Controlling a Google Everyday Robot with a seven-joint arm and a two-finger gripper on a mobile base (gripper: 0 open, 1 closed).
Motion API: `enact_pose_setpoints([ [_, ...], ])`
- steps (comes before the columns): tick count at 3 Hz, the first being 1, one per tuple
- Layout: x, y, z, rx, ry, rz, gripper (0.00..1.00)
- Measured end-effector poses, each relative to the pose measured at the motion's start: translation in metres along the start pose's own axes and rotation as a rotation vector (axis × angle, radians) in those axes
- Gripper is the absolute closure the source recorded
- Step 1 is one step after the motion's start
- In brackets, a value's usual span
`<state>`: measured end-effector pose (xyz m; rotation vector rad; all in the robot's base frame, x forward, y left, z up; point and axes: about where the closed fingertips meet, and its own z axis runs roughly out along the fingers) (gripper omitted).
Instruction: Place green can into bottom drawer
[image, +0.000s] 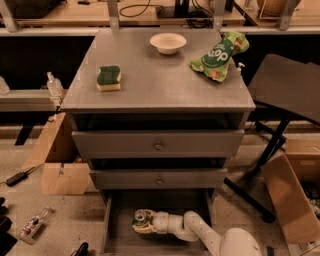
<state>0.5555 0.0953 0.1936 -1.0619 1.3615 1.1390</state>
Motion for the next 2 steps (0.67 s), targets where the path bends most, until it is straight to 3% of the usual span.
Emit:
enact_pose_setpoints([
  [2, -0.0001, 0.0021, 0.0041, -0.006, -0.003, 0.002, 0.38],
])
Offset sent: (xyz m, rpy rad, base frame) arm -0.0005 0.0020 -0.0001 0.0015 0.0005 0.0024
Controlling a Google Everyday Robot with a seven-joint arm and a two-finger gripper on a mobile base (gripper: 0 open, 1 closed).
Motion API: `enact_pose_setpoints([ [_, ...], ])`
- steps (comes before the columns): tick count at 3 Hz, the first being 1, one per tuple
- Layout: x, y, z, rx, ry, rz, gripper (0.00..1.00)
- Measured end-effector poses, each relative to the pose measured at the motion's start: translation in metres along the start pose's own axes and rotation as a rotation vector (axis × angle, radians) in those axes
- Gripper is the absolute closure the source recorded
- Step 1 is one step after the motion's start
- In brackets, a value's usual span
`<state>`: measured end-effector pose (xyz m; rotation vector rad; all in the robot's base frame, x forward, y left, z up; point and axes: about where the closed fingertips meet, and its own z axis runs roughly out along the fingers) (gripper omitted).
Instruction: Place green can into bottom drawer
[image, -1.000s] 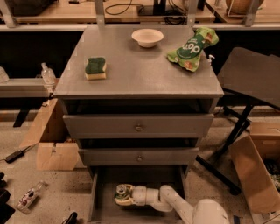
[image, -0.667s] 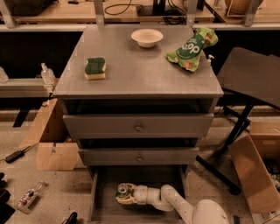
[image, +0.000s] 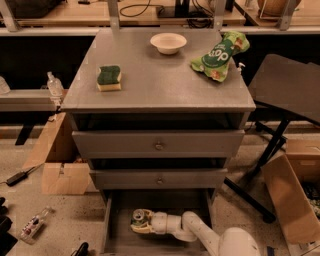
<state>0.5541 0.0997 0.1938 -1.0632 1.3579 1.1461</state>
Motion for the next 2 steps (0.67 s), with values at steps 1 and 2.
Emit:
enact_pose_setpoints([
  [1, -0.0002, 0.0012, 0.0022, -0.003, -0.002, 0.001, 0.15],
  [2, -0.0004, 0.0024, 0.0041, -0.006, -0.003, 0.002, 0.0],
])
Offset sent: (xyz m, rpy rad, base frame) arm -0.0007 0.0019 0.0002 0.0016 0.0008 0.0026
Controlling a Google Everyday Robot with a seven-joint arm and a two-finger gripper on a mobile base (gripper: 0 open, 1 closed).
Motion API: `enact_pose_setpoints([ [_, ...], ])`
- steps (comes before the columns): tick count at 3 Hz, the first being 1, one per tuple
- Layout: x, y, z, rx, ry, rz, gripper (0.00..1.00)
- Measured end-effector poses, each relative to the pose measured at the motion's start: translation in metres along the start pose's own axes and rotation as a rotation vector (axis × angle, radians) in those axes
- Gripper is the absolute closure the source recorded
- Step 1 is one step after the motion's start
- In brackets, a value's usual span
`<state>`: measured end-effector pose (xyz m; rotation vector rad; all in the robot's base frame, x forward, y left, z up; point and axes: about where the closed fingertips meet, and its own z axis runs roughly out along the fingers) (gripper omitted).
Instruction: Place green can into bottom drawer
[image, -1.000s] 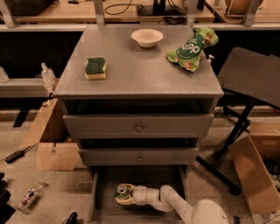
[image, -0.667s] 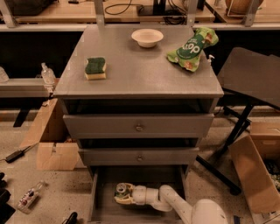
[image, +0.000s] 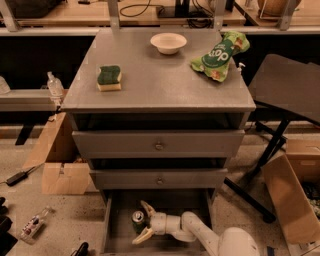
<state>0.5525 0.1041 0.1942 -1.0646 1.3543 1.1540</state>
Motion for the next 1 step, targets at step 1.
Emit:
enact_pose_setpoints([
  [1, 0.0, 0.0, 0.0, 0.0, 0.0, 0.0, 0.0],
])
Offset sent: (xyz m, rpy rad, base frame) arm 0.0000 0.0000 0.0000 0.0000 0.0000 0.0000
